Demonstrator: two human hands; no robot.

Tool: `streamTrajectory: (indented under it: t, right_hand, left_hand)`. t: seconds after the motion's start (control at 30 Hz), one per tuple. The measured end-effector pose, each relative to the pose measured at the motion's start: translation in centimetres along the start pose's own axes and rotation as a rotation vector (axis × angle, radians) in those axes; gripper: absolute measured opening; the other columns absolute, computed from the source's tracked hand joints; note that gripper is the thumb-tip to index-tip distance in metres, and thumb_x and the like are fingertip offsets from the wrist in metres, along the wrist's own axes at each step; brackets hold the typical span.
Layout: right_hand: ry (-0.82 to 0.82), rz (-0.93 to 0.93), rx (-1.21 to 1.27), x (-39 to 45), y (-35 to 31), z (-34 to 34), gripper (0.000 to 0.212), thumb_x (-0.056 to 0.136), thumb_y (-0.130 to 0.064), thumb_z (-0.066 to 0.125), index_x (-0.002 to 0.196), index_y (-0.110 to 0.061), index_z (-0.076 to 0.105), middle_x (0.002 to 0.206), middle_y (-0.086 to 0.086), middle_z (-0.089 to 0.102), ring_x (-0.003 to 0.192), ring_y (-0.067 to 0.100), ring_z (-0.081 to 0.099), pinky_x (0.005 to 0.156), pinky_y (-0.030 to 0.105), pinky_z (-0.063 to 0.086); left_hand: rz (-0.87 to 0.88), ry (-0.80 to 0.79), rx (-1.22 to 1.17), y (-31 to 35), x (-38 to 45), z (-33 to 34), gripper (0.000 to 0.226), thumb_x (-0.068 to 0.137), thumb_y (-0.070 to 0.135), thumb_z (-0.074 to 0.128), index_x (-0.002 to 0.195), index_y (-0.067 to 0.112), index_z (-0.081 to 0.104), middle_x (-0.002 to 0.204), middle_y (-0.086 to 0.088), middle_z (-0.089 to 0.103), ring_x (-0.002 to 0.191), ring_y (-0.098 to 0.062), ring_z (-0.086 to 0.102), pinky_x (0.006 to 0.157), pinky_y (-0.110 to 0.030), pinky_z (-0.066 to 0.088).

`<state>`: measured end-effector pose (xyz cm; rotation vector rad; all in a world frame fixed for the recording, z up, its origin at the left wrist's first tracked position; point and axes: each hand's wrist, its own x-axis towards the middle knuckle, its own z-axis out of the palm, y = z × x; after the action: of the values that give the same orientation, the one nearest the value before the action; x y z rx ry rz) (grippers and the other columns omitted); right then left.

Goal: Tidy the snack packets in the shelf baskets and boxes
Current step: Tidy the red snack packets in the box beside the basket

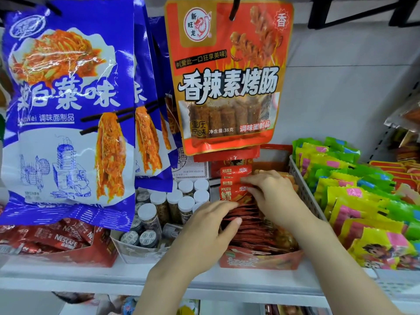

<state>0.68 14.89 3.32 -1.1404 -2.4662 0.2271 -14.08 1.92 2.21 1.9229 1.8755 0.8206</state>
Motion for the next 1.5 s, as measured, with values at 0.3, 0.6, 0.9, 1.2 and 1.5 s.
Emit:
streamTrajectory:
  t: [0.3, 0.6, 0.9, 1.2, 1.5]
  right_hand:
    - [0.142, -0.057, 0.087, -0.3, -0.3, -0.7, 0.009, 0.086, -0.021, 0.072, 0.093, -0.019, 0.078, 0.098, -0.001, 0.069, 0.097, 0.023, 0.057, 0.089, 0.041, 0.046]
    - [0.475, 0.070, 0.387, -1.0, -1.4, -8.9, 0.007, 0.086, -0.029, 0.072, 0.092, -0.029, 0.076, 0.078, -0.012, 0.072, 0.072, 0.002, 0.067, 0.077, 0.026, 0.055]
    - [0.405, 0.295, 0.894, -2.2, -1.4, -10.9, 0.004, 0.080, -0.024, 0.078, 0.083, -0.025, 0.076, 0.073, -0.004, 0.076, 0.073, 0.010, 0.073, 0.077, 0.036, 0.060]
    - [0.339, 0.371, 1.153, -3.1, -1.3, -11.3, 0.006, 0.082, -0.013, 0.074, 0.078, -0.017, 0.072, 0.070, 0.002, 0.075, 0.062, 0.011, 0.071, 0.059, 0.022, 0.058]
    - [0.119, 0.208, 1.527, -3.2, -2.0, -10.8, 0.014, 0.075, -0.021, 0.068, 0.087, -0.014, 0.070, 0.075, 0.003, 0.072, 0.064, 0.009, 0.065, 0.062, 0.020, 0.055]
  left_hand:
    - [0.000, 0.008, -0.007, -0.1, 0.1, -0.1, 0.040, 0.100, 0.048, 0.044, 0.139, 0.039, 0.045, 0.137, 0.026, 0.046, 0.124, 0.010, 0.038, 0.098, -0.008, 0.029]
    - [-0.062, 0.120, -0.118, 0.7, 0.1, -0.7, 0.027, 0.093, 0.049, 0.054, 0.114, 0.037, 0.066, 0.108, 0.022, 0.066, 0.101, 0.004, 0.059, 0.087, -0.021, 0.049]
    - [-0.152, 0.041, -0.836, 4.0, -0.4, -2.6, 0.039, 0.068, 0.057, 0.081, 0.101, 0.038, 0.073, 0.104, 0.006, 0.075, 0.098, -0.011, 0.070, 0.080, -0.021, 0.056]
    - [-0.095, 0.012, -0.882, 5.2, -0.5, -2.3, 0.026, 0.070, 0.033, 0.077, 0.095, 0.027, 0.077, 0.099, 0.000, 0.076, 0.081, -0.010, 0.070, 0.070, -0.017, 0.054]
    - [-0.122, -0.447, -1.623, 7.2, -0.4, -0.8, 0.075, 0.085, 0.061, 0.059, 0.135, 0.005, 0.055, 0.131, -0.026, 0.059, 0.116, -0.038, 0.061, 0.101, -0.049, 0.049]
